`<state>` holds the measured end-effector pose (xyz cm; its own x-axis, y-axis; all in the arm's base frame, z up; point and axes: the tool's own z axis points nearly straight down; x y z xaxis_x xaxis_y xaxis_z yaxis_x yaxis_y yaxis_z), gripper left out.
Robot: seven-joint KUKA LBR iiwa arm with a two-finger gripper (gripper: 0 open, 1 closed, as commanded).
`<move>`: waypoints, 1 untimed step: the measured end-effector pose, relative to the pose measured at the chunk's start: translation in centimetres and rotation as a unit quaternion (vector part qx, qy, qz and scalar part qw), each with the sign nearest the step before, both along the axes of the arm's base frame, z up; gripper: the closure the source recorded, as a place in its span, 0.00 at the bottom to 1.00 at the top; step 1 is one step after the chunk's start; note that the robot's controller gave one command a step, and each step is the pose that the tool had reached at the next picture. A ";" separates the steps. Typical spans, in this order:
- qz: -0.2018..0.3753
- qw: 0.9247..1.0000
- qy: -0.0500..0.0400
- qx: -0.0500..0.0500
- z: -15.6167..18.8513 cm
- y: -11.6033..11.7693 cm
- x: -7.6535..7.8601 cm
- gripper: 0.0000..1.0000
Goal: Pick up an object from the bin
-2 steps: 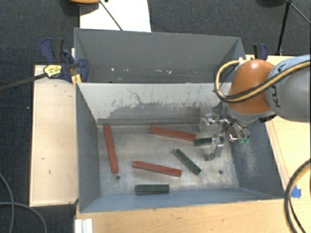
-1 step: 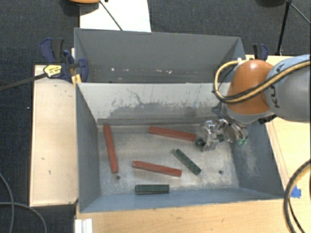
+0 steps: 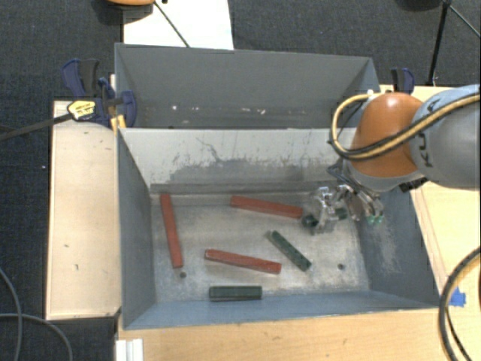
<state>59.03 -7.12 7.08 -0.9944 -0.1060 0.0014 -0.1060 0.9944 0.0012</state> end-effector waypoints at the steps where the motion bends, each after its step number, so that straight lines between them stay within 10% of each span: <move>1: 0.000 1.000 0.000 0.000 0.3 0.0 -0.1 1.00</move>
Offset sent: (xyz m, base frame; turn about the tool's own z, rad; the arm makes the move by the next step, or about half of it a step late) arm -0.0001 0.0000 0.0672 0.0000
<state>58.93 -7.11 7.40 -0.9943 -0.1065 0.0021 -0.1065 0.9943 0.0014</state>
